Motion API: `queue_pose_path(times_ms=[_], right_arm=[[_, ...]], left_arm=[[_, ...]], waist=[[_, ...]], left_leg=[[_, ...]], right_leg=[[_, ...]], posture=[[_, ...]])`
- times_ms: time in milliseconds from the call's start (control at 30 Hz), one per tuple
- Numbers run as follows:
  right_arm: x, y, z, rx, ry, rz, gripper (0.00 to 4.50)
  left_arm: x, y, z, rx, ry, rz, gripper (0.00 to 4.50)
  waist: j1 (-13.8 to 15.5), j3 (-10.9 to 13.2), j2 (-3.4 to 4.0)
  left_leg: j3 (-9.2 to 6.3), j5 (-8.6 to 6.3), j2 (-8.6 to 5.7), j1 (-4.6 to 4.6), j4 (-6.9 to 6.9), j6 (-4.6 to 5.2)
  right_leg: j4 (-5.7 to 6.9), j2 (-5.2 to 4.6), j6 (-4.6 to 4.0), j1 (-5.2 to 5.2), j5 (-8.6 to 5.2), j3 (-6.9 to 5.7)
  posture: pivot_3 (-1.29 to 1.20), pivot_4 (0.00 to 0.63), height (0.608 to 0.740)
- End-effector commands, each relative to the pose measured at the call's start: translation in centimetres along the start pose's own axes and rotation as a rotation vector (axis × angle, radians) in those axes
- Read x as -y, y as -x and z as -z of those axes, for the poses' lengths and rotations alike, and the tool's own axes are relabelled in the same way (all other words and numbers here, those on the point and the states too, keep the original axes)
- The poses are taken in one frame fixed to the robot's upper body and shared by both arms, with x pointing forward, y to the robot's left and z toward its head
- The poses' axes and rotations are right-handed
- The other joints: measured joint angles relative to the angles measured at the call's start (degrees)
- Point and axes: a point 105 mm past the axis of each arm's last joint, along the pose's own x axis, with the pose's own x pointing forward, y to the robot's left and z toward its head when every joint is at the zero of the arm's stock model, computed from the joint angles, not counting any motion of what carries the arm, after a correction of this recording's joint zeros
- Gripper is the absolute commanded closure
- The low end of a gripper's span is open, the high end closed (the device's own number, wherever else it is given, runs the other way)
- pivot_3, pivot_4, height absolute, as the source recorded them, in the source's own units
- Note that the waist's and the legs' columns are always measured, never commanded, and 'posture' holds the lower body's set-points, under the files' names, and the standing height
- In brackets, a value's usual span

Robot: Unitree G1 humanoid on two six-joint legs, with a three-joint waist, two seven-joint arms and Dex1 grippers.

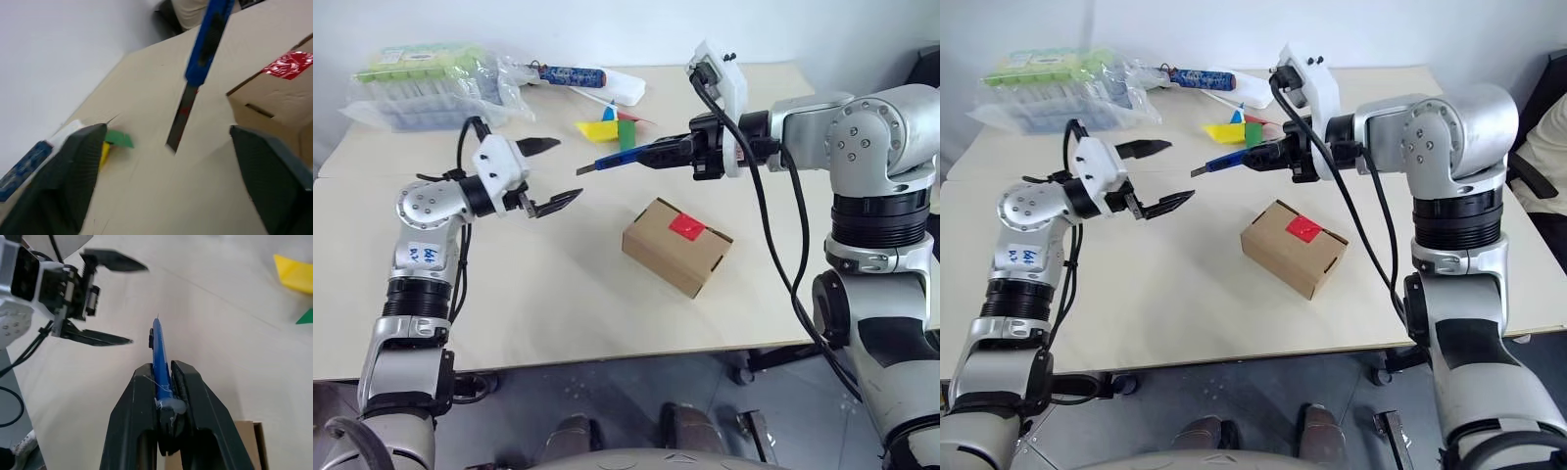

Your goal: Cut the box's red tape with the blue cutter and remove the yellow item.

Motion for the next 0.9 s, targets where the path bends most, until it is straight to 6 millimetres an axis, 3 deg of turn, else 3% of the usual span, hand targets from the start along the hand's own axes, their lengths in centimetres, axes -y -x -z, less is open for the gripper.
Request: queue_pose_path(times_ms=[33, 300, 400, 533, 700, 833, 900], right_arm=[[0.7, 2.5, -1.3, 0.072, 0.045, 0.067, 4.33], [2.8, 6.3, 0.2, 0.079, 0.033, 0.242, 4.33], [3.2, 8.0, 1.0, 0.075, 0.033, 0.305, 4.33], [3.2, 8.8, 1.4, 0.078, 0.028, 0.338, 4.33], [2.6, 9.7, 2.7, 0.054, 0.044, 0.373, 4.33], [2.3, 9.8, 3.1, 0.049, 0.058, 0.378, 4.33], [2.2, 9.7, 3.4, 0.043, 0.063, 0.382, 4.33]], left_arm=[[-1.5, 0.8, -1.6, 0.076, 0.055, -0.032, 0.00], [2.5, -0.4, -2.0, 0.099, 0.236, 0.150, 0.00], [3.7, -1.0, -1.7, 0.070, 0.346, 0.197, 0.54], [4.3, -1.8, -1.8, 0.025, 0.409, 0.223, 1.80], [8.4, -6.1, -2.3, -0.069, 0.369, 0.479, 3.27], [9.0, -7.2, -2.9, -0.061, 0.377, 0.523, 4.49], [9.5, -7.6, -2.9, -0.084, 0.367, 0.550, 4.50]], waist=[[0.16, 0.00, -0.01], [0.13, 0.02, -0.03], [0.15, 0.02, -0.03], [0.12, 0.02, -0.04], [1.56, 0.03, -0.05], [1.62, 0.03, -0.05], [1.48, 0.03, -0.05]], left_leg=[[-0.01, 0.00, 0.00, -0.01, 0.00, 0.00], [-0.10, 0.00, -0.03, -0.09, -0.01, -0.01], [-0.08, 0.00, -0.02, -0.09, -0.03, -0.02], [-0.02, 0.02, -0.02, -0.08, 0.00, -0.04], [-0.05, 0.03, -0.04, -0.08, 0.06, -0.05], [0.01, 0.03, -0.06, -0.11, 0.05, -0.05], [0.02, 0.03, -0.02, -0.11, 0.03, -0.06]], right_leg=[[0.00, 0.00, 0.00, 0.00, 0.00, 0.00], [-0.04, -0.01, 0.02, 0.00, 0.01, -0.07], [-0.06, -0.01, 0.02, -0.01, 0.01, -0.06], [-0.08, 0.00, 0.02, -0.01, 0.00, 0.00], [-0.08, 0.01, 0.02, 0.02, 0.01, 0.00], [-0.15, 0.02, 0.03, 0.01, 0.01, 0.02], [-0.15, 0.05, 0.03, -0.02, 0.01, 0.03]], posture=[[0.00, 0.150, 0.740], [0.00, 0.150, 0.740], [0.00, 0.150, 0.740], [0.00, 0.150, 0.740], [0.00, 0.150, 0.740], [0.00, 0.150, 0.740], [0.00, 0.150, 0.740]])
